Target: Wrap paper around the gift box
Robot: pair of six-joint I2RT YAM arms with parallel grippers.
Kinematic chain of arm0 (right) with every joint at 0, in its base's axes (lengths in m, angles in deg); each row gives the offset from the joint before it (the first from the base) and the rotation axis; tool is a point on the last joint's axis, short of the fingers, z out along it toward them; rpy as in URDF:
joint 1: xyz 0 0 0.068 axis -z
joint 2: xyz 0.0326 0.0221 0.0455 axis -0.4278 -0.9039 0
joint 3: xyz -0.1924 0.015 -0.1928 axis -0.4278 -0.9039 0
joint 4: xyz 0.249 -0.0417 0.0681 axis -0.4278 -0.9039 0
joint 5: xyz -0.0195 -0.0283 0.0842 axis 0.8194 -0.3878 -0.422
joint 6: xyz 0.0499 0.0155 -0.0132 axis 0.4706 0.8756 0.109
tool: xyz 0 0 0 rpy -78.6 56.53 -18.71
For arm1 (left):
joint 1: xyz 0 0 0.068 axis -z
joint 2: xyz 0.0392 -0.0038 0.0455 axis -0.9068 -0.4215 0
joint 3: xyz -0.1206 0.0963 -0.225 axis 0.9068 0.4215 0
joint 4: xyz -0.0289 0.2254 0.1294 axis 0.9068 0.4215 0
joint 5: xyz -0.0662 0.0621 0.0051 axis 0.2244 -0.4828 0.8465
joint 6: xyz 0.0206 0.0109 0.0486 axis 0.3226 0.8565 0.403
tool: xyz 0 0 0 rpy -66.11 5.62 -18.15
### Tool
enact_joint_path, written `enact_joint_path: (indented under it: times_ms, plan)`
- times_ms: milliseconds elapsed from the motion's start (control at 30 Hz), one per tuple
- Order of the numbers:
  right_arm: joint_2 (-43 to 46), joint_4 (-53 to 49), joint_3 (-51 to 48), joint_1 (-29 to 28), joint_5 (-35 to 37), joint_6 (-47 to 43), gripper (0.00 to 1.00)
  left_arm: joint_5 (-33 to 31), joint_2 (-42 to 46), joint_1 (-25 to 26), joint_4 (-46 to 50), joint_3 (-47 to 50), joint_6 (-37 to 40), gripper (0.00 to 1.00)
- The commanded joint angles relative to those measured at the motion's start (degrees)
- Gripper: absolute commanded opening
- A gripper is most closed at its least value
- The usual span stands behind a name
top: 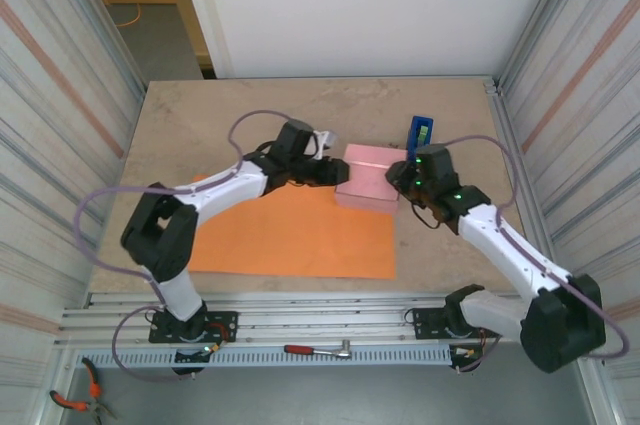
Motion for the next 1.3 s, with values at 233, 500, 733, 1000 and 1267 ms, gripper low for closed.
enact_joint_path:
  times_ms: [233,500,733,1000,1267]
  plan:
    - [-19.4,13.0,9.2,-19.9,2.6,5.5,0.41,4.9,19.2,-5.3,-7.0,17.4,3.9,0.42]
    - [-29.3,15.1,11.7,-23.4,0.4,7.4,0.4,-2.1,21.4,-7.9,-7.2,26.5,4.4,0.45]
    - [-31.5,15.4,11.4,-20.2,-3.3,6.7,0.63,-6.6,19.5,-9.4,-7.4,28.0,4.4,0.48]
    - [-26.8,13.7,9.3,-14.7,-6.3,2.8,0.77,-8.4,20.8,-12.0,-5.6,26.8,4.1,0.56]
    - [-20.2,12.9,2.5,-9.0,-7.0,1.6,0.74,-12.1,22.6,-16.9,-2.7,26.7,1.8,0.64]
